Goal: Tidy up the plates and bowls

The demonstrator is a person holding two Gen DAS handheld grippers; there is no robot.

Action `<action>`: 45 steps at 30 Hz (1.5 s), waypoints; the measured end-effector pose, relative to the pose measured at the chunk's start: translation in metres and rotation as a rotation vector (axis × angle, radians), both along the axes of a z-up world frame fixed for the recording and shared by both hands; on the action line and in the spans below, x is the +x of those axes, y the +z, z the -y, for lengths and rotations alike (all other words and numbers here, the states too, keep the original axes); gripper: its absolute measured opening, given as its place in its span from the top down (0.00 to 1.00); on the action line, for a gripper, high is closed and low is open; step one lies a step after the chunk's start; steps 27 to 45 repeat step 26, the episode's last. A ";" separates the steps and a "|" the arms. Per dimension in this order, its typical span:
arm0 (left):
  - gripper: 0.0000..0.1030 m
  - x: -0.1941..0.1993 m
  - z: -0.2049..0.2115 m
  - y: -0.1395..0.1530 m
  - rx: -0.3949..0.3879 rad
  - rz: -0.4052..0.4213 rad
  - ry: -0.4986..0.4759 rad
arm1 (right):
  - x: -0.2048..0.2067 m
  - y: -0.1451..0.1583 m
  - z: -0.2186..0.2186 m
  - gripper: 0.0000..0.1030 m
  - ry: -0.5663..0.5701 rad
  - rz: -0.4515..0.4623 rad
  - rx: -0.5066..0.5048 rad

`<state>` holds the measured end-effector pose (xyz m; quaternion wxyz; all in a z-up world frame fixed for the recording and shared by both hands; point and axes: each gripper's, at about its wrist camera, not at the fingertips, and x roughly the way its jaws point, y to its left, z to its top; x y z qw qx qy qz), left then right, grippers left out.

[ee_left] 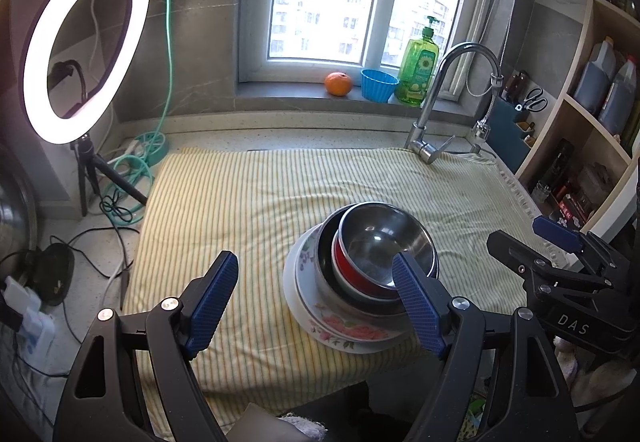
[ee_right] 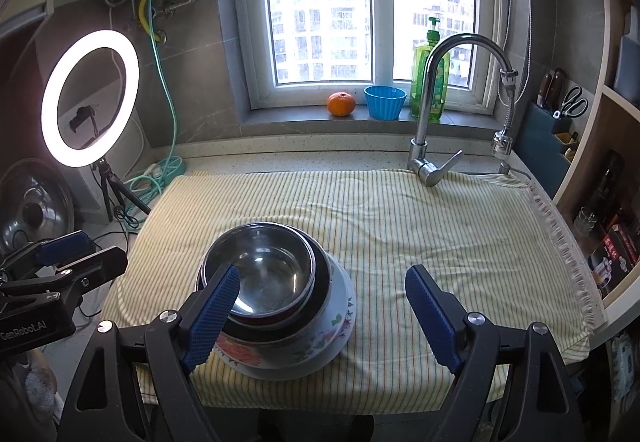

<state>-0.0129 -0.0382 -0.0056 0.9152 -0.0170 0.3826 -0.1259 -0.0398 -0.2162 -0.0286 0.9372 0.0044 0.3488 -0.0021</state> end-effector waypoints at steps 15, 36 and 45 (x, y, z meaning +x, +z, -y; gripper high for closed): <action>0.23 0.003 0.005 -0.001 0.003 -0.008 -0.007 | 0.003 -0.005 0.005 0.20 -0.007 -0.016 -0.006; 0.23 0.009 0.004 -0.003 0.004 -0.010 0.008 | 0.011 -0.009 0.009 0.20 -0.004 -0.030 -0.004; 0.23 0.009 0.004 -0.003 0.004 -0.010 0.008 | 0.011 -0.009 0.009 0.20 -0.004 -0.030 -0.004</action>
